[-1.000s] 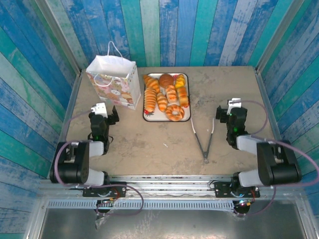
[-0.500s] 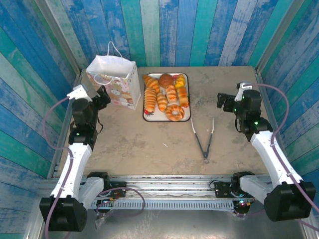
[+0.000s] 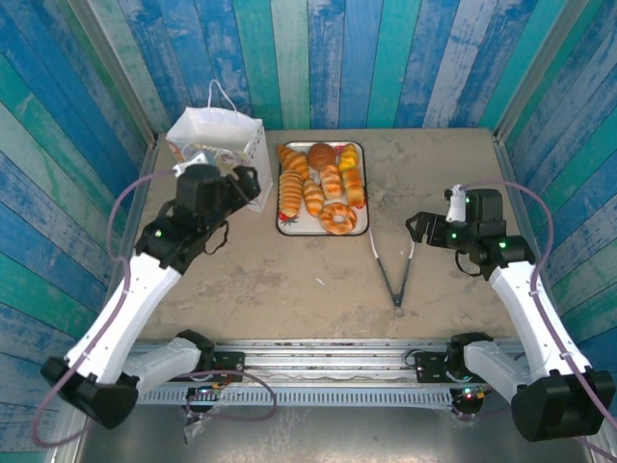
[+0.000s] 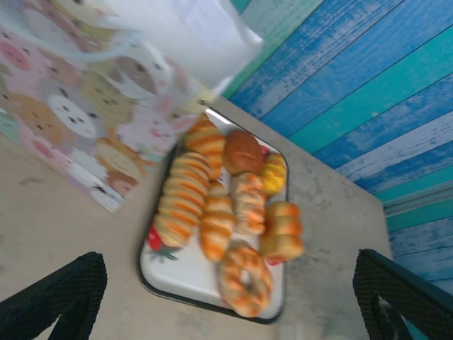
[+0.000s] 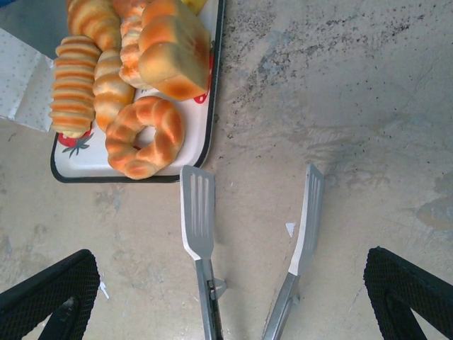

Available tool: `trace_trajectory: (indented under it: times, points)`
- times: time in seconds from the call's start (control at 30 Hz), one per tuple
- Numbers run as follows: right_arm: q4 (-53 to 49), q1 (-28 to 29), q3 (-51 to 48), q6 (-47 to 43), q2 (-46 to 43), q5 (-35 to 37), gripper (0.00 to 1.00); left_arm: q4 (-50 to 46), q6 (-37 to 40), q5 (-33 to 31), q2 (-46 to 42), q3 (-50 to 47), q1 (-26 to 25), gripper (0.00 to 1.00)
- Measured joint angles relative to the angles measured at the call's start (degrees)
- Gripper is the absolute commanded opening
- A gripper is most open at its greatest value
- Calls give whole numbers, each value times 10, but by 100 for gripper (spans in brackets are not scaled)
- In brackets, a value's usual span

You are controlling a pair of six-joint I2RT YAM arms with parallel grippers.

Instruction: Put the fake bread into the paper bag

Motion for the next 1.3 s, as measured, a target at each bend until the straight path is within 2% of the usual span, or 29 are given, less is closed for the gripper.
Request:
trace_trajectory:
  times: [0.07, 0.2, 0.37, 0.6, 0.87, 1.03, 1.3]
  points:
    - [-3, 0, 0, 0, 0, 1, 100, -40, -49, -25, 56, 81, -20, 94]
    - [-8, 0, -4, 0, -6, 17, 100, -135, -147, -79, 159, 234, -25, 94]
    - [-12, 0, -20, -1, -39, 40, 100, -232, -221, -123, 227, 339, -17, 94]
    - [-12, 0, -22, -7, -62, 73, 100, -311, -250, -89, 318, 421, 62, 94]
    - [9, 0, -46, -15, -63, 91, 100, -352, -245, -60, 396, 502, 116, 95]
    - [13, 0, -59, -20, -62, 100, 100, -364, -245, -44, 428, 511, 123, 99]
    - [25, 0, -66, -24, -62, 108, 100, -364, -246, -34, 440, 511, 123, 91]
